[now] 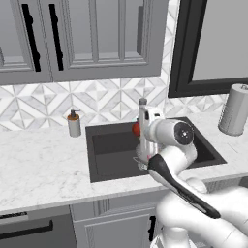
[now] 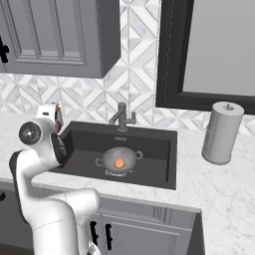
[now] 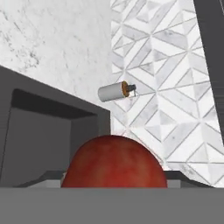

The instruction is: Put the colander in the sink, put the peach, apple in the colander, and turn on the sink faucet and pour water over the colander.

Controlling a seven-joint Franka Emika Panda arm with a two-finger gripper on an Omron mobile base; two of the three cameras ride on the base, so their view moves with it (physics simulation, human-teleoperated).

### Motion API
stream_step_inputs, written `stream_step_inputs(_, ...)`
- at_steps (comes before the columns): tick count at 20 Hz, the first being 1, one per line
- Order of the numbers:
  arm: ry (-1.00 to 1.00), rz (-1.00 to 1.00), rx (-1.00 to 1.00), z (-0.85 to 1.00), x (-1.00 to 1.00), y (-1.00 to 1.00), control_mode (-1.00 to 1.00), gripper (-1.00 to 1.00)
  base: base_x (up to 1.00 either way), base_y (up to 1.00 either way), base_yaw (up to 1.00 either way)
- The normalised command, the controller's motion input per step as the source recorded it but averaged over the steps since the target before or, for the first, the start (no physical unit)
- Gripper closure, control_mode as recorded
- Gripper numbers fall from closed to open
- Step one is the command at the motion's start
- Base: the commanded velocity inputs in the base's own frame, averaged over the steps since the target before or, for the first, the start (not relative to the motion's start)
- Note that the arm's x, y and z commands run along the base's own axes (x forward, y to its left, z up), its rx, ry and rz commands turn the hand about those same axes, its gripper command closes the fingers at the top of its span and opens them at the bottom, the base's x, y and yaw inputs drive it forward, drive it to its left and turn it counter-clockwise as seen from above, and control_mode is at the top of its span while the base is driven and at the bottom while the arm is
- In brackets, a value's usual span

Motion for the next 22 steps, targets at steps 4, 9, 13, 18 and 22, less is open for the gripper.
stream_step_inputs(4, 0.36, -0.27, 0.23, 0.8, -0.39, -1.0, -1.0, 1.0, 0.0, 0.0, 0.0)
stream_step_inputs(9, 0.23, -0.25, 0.18, 0.11, -0.4, -1.0, -1.0, 1.0, 0.0, 0.0, 0.0)
stream_step_inputs(13, 0.0, -0.13, 0.17, -0.29, -0.14, -1.0, -1.0, 1.0, 0.0, 0.0, 0.0)
stream_step_inputs(18, 0.0, -0.01, 0.23, -0.49, 0.09, -0.7, -1.0, 1.0, 0.0, 0.0, 0.0)
stream_step_inputs(22, 0.01, 0.0, 0.21, -0.4, 0.41, -0.47, -1.0, 1.0, 0.0, 0.0, 0.0)
